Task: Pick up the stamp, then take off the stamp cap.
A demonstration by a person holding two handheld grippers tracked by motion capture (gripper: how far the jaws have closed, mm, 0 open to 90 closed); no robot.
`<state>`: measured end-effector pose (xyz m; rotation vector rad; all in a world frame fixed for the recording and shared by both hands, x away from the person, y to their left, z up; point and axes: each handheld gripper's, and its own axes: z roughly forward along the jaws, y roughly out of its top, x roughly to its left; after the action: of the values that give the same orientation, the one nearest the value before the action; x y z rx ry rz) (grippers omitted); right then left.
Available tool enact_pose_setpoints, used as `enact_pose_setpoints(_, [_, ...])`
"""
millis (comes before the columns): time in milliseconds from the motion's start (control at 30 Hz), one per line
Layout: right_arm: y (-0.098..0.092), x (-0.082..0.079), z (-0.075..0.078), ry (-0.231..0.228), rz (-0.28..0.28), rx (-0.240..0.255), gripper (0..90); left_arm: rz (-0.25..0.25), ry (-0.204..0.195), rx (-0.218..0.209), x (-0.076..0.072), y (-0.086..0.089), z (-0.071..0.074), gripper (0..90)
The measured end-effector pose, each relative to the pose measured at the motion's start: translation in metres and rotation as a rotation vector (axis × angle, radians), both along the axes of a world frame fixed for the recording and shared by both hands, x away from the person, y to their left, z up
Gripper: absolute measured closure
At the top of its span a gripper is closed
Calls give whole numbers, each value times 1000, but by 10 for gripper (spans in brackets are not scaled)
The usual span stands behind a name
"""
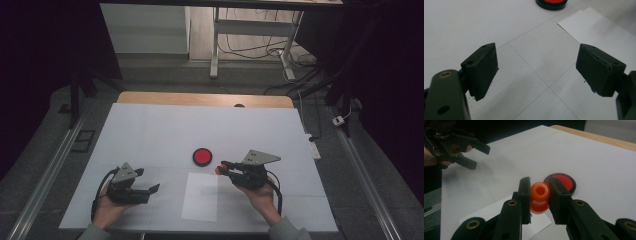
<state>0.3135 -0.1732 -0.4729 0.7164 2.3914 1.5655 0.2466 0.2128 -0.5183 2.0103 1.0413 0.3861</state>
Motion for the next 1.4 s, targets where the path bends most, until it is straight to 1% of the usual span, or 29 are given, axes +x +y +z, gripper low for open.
enact_pose_setpoints(300, [12,-1,-2,-1,25,1,720,-4,1,4,1,-2,0,182])
enact_pose_setpoints(467, [22,-3,-3,1,56,5,720,-4,3,4,1,-3,0,183])
enact_pose_setpoints(633, [25,-3,-4,8,72,0,720,-4,4,5,1,-3,-1,184])
enact_pose_setpoints(1267, [22,-2,-3,1,64,3,720,-5,-6,3,1,-2,0,189])
enact_pose_setpoints(1400, [22,-2,-3,1,63,2,720,-9,-15,1,1,-3,2,189])
